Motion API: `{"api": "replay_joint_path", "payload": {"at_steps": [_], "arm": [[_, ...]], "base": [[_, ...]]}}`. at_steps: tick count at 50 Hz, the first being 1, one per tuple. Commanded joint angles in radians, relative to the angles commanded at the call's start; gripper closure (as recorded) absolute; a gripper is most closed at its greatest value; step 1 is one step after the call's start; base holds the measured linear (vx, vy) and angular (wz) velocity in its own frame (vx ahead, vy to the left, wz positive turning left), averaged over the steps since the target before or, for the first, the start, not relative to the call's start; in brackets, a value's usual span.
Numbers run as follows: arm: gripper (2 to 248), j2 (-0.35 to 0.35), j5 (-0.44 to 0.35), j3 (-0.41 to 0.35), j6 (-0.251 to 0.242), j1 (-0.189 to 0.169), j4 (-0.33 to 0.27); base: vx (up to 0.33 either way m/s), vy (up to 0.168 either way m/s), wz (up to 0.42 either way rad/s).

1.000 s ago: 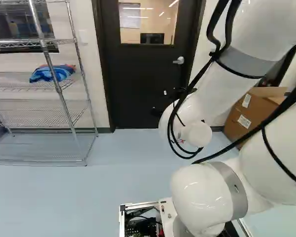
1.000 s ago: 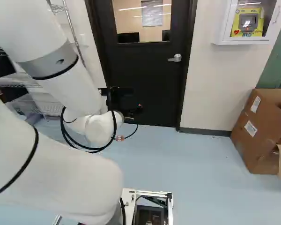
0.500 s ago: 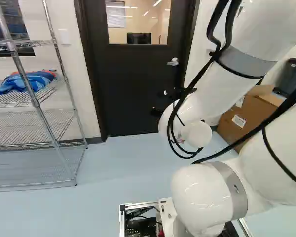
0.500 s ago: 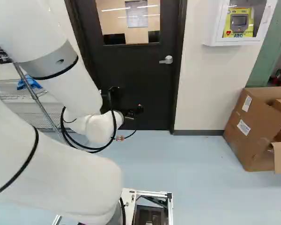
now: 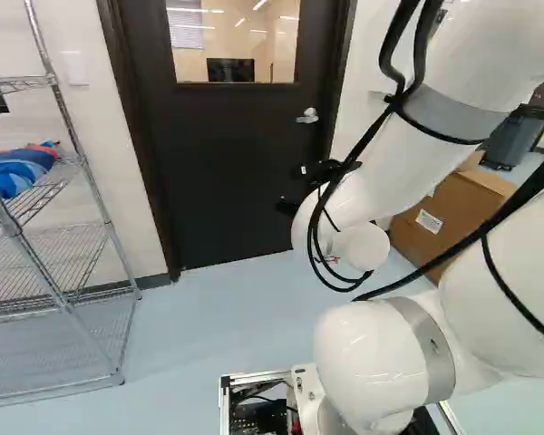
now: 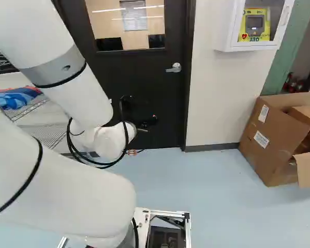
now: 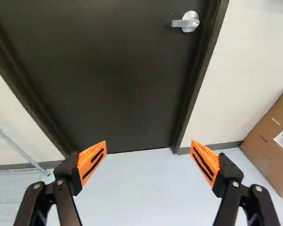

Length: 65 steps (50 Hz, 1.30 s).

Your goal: Open the door and move inside

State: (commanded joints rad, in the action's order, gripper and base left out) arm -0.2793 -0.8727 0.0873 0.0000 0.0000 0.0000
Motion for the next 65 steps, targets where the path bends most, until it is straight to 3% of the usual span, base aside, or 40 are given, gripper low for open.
{"api": "replay_joint_path", "payload": {"at_steps": [38,65], "arm": [[3,0.0,0.0,0.0,0.0,0.0,0.0],[3,0.0,0.0,0.0,0.0,0.0,0.0]], "base": [[0.177,0.049,-0.212],[0.157,0.08,-0.034]]}}
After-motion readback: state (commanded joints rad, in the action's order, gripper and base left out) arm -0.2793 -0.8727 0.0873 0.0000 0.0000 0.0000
